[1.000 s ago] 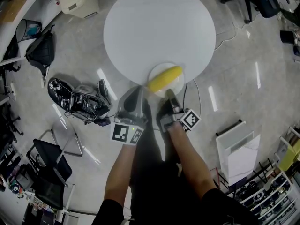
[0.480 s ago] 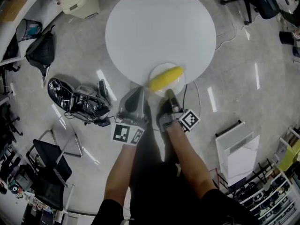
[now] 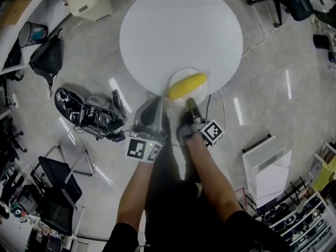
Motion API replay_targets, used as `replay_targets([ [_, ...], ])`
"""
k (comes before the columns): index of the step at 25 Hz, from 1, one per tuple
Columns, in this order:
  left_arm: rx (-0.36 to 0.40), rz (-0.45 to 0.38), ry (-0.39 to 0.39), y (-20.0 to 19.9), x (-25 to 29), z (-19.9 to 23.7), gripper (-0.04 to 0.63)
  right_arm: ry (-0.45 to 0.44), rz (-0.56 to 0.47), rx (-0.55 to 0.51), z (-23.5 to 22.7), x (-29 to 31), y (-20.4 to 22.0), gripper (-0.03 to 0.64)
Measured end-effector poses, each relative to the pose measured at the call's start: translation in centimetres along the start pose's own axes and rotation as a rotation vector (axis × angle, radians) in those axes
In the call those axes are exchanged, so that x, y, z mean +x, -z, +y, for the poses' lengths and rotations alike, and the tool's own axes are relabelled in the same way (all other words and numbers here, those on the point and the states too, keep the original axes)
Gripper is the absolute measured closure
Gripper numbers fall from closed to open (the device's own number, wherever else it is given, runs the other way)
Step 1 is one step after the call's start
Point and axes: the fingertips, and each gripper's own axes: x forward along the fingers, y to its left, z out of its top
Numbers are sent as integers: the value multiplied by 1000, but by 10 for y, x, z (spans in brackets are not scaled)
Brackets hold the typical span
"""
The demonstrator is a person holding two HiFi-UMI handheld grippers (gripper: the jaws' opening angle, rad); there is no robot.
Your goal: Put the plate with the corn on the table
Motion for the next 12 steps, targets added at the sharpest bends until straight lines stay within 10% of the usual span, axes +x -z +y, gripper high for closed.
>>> replay_targets([
  [12,12,10,18,-14,8,8,591,36,-25,10,10,17,1,461],
])
